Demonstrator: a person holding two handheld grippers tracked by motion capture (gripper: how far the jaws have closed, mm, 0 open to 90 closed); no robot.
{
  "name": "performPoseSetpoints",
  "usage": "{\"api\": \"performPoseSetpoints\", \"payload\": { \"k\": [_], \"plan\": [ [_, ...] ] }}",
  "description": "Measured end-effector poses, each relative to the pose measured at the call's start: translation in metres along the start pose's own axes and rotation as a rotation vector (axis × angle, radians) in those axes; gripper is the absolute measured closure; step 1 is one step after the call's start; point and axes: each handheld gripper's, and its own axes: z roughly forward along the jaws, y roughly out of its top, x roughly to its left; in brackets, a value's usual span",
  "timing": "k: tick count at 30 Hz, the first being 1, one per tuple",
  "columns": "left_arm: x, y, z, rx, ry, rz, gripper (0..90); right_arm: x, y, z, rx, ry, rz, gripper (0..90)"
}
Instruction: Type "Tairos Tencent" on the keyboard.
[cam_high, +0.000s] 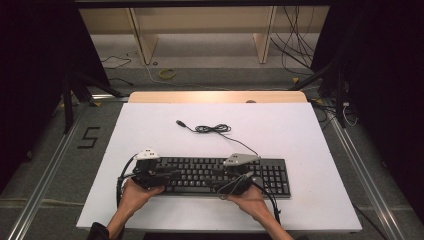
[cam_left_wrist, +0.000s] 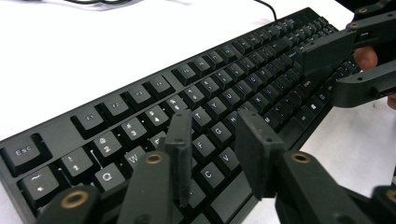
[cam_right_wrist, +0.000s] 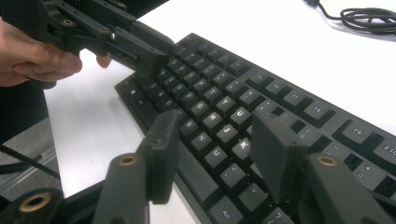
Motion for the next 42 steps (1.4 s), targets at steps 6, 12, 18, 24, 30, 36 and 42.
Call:
{"api": "performPoseSetpoints", "payload": {
  "k": [6, 12, 18, 24, 30, 36, 42],
  "plan": [
    [0.0, 0.001, 0.002, 0.003, 0.011, 0.011, 74.9, -0.001, -0.001, -0.004, -0.009, 0.002, -0.003, 47.2],
    [-0.001, 0.003, 0.005, 0.008, 0.016, 0.019, 82.2, -0.001, -0.003, -0.007, -0.013, -0.002, -0.001, 43.4],
    [-0.002, 0.007, 0.009, 0.013, 0.027, 0.04, 87.9, -0.001, -0.005, -0.01, -0.021, -0.004, -0.002, 42.0],
    [-0.001, 0.009, 0.013, 0.015, 0.034, 0.045, 89.1, -0.001, -0.006, -0.014, -0.03, -0.007, -0.007, 40.9],
    [-0.001, 0.011, 0.018, 0.021, 0.037, 0.048, 89.1, -0.002, -0.007, -0.017, -0.036, -0.012, -0.007, 39.7],
    [-0.002, 0.013, 0.026, 0.041, 0.035, 0.057, 89.1, -0.002, -0.009, -0.018, -0.033, -0.015, -0.006, 37.4],
    [-0.002, 0.014, 0.034, 0.056, 0.033, 0.054, 89.1, -0.001, -0.01, -0.019, -0.032, -0.017, -0.006, 36.0]
  ]
}}
